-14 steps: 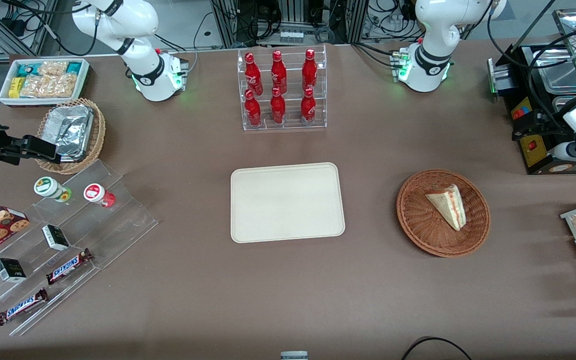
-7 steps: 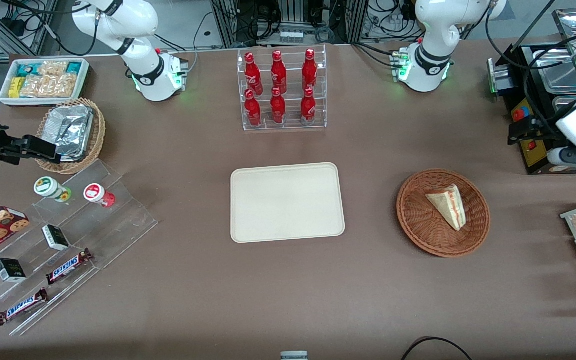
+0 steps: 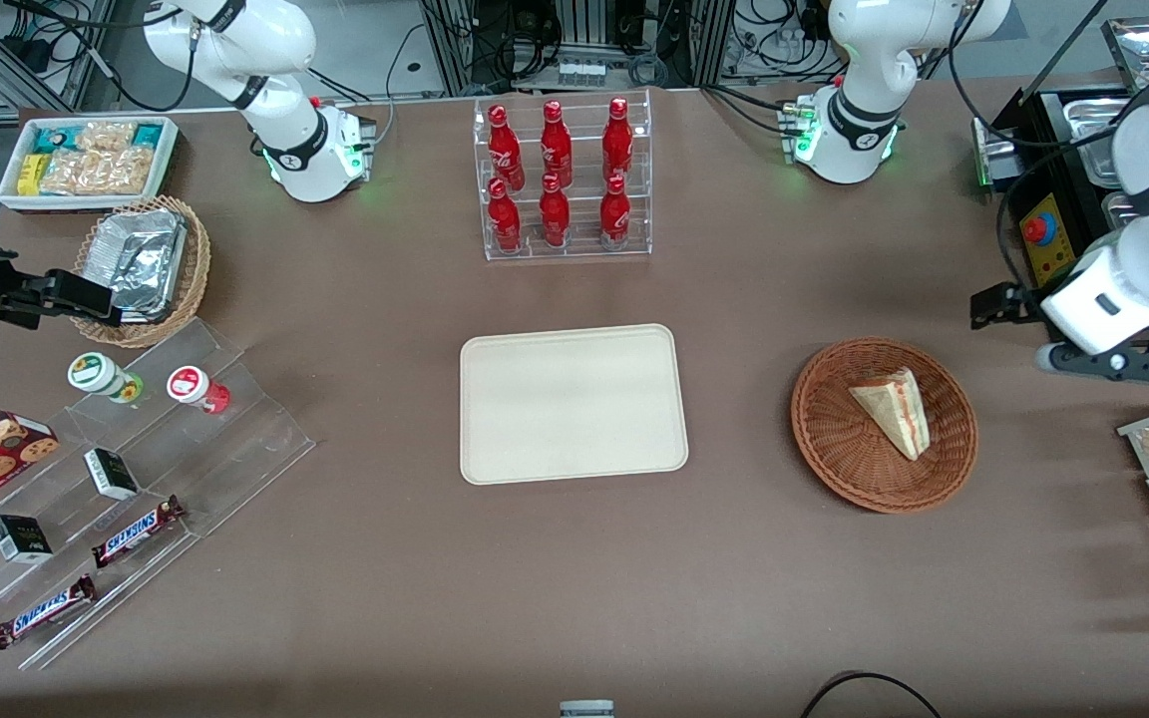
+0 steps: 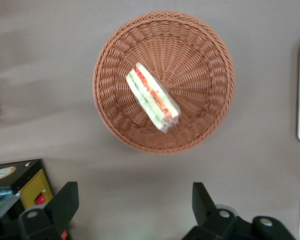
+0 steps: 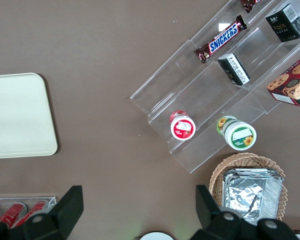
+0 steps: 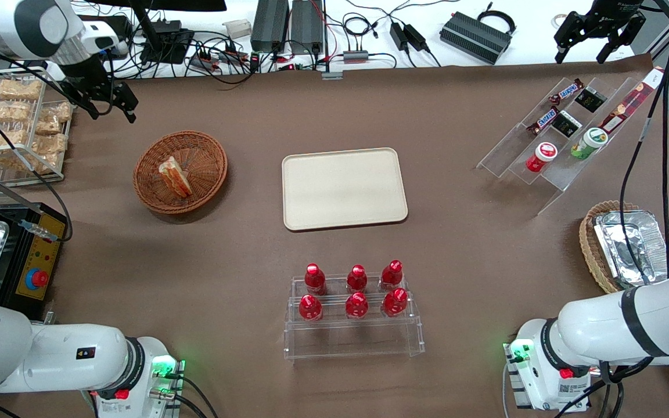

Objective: Place sandwich from basket to tray
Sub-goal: 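Move the left gripper down over the sandwich in the wicker basket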

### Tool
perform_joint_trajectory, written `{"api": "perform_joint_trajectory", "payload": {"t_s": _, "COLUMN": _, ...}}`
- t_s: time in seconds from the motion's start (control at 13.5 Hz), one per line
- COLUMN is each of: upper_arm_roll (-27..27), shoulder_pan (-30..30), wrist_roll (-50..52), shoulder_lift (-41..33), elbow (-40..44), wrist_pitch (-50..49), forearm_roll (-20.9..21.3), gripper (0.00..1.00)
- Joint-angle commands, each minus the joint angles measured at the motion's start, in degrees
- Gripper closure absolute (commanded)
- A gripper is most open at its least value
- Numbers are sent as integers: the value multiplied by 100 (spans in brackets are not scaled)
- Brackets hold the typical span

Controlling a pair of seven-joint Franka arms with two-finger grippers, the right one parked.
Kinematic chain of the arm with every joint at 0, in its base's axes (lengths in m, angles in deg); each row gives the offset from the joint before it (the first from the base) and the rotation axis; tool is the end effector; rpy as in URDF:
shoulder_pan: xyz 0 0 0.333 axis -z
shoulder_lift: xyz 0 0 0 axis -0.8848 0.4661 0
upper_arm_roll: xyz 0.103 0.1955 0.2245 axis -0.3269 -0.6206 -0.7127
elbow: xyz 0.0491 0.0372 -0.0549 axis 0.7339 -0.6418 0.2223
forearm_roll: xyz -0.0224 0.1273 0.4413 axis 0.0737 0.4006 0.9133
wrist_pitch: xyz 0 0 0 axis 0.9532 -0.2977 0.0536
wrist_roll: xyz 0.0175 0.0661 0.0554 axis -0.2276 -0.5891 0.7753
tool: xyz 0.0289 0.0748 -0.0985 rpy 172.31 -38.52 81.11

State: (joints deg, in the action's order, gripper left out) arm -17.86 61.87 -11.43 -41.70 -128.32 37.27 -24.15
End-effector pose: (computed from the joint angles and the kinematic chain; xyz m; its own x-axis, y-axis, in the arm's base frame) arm 0.6215 -0.0001 0.4387 0.9808 -0.1264 -0.1484 -0.1285 -0.9917 -0.0044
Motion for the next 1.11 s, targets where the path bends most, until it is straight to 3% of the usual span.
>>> {"api": "perform_joint_trajectory", "payload": {"t_s": 0.0, "upper_arm_roll": 53, "shoulder_pan": -53, "wrist_roll": 323, "shoulder_lift": -117, "elbow": -644, "wrist_pitch": 728, "forearm_roll": -66, "gripper": 0}}
{"api": "perform_joint_trajectory", "payload": {"t_s": 0.52, "upper_arm_roll": 97, "shoulder_pan": 88, "wrist_roll": 2043, "shoulder_lift": 173, "elbow": -1304, "wrist_pitch": 1924, "forearm_roll": -66, "gripper": 0}}
{"api": "perform_joint_trajectory", "payload": {"t_s": 0.89, "upper_arm_roll": 88, "shoulder_pan": 123, "wrist_roll": 3319, "shoulder_lift": 208, "elbow": -1542, "wrist_pitch": 2189, "forearm_roll": -223, "gripper": 0}}
{"api": "perform_joint_trajectory", "payload": {"t_s": 1.04, "upper_arm_roll": 88, "shoulder_pan": 132, "wrist_roll": 4281, "shoulder_lift": 234, "elbow": -1568, "wrist_pitch": 2329, "forearm_roll": -250, "gripper": 0}}
